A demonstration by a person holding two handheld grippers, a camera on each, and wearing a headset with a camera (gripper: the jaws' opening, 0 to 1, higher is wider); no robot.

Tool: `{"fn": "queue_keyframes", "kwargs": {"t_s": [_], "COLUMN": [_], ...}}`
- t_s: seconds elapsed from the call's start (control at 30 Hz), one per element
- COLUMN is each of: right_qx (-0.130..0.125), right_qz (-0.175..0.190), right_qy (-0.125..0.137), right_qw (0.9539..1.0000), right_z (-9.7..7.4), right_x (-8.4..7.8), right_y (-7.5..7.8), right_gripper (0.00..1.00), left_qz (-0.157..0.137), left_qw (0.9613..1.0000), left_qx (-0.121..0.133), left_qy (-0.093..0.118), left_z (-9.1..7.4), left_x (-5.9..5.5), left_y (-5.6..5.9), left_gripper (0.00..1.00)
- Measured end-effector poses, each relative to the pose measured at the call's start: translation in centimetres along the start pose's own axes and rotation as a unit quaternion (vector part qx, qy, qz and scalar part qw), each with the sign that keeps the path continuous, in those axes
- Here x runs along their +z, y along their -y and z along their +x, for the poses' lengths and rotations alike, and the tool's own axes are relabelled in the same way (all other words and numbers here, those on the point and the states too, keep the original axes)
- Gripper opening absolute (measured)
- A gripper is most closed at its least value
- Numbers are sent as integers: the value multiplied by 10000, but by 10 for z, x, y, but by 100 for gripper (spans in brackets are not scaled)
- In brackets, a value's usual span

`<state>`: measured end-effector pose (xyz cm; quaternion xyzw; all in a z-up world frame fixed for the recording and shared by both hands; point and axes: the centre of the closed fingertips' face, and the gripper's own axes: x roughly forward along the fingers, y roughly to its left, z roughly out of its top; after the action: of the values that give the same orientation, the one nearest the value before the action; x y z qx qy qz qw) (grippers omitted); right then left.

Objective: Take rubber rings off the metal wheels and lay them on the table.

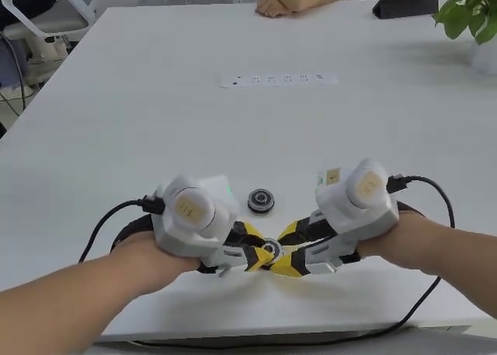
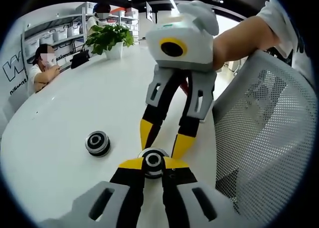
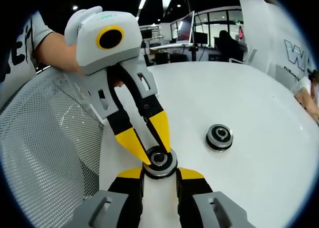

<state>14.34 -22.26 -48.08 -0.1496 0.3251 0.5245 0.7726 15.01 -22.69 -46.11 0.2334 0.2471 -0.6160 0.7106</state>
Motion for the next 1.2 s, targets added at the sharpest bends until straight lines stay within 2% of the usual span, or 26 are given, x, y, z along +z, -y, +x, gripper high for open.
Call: {"fn": "queue_keyframes", "kwargs": {"t_s": [0.4, 1.2], "right_qx": [-39, -14], "right_qz": [191, 662], "right_qy": [39, 83], "right_qw": [9998, 9978], "right_z": [-7, -9], "right_x": [-5, -8], "right_y": [0, -1], "right_gripper": [14, 0], "left_qz": [-33, -47], "left_qw": [10000, 9999], "left_qx": [33, 89], "left_qy": [38, 94], "left_z": [0, 0], "left_x": [0, -1], "left_y": [0, 1], "left_gripper": [7, 7]}}
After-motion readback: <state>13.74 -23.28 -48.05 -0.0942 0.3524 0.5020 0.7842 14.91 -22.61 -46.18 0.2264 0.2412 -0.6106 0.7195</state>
